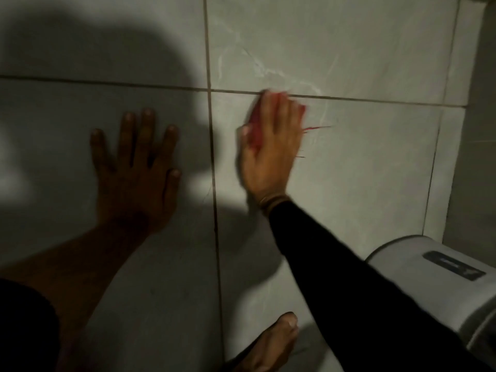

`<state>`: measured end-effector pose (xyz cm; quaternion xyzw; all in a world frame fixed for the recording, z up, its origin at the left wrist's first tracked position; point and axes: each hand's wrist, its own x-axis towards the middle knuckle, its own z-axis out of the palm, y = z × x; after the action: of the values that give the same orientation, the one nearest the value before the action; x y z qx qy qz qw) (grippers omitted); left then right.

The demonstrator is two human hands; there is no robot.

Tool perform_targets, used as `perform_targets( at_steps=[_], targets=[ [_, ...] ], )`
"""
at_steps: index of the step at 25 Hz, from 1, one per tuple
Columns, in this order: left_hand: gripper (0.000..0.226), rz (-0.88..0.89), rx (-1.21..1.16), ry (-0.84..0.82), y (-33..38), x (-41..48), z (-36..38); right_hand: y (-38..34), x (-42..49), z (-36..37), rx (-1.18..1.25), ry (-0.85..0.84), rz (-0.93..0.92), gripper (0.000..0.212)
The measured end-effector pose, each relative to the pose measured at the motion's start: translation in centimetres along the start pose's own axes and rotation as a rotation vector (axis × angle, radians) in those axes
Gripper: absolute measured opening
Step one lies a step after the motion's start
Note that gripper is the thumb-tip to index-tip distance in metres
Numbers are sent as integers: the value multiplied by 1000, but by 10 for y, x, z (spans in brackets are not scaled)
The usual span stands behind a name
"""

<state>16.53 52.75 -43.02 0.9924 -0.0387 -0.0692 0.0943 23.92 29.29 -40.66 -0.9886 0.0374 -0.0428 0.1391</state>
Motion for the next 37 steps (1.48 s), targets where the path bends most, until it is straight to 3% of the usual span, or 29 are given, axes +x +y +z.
perform_targets(
  at_steps=[3,5,7,9,11,14,16,20,22,25,28,33,37],
  targets=[
    [74,19,-4,22,-1,0,1,-26,-118,-4,-4,-301,-265,79],
    [75,23,-12,13,-1,1,-2,1,-179,-30,10,-413,-264,84],
    [74,7,0,-14,2,0,-10,43,-186,-53,34,-381,-57,79],
    [73,5,13,-84,7,-1,-24,74,-155,-69,117,-331,289,69],
    [74,5,13,-242,16,4,-52,97,-102,-89,434,-227,664,60],
    [72,-149,-75,-613,44,15,-113,92,-43,-143,1083,23,1101,48],
    [70,-253,-289,-794,87,11,-164,69,-42,-193,1286,17,1203,42],
    [69,-282,-715,-811,218,-9,-267,18,-95,-301,1486,-88,1294,47],
    [62,-248,-860,-910,278,-14,-311,11,-125,-359,1518,-5,1306,51],
    [26,-53,-861,-1102,349,-28,-354,30,-170,-434,1462,172,1383,49],
    [28,170,-736,-1212,425,-54,-376,84,-213,-496,1434,368,1488,36],
    [45,381,-447,-1202,561,-106,-353,174,-276,-529,1395,604,1808,30],
    [42,502,-165,-1034,627,-137,-309,243,-299,-510,1161,551,1822,41]
  ],
)
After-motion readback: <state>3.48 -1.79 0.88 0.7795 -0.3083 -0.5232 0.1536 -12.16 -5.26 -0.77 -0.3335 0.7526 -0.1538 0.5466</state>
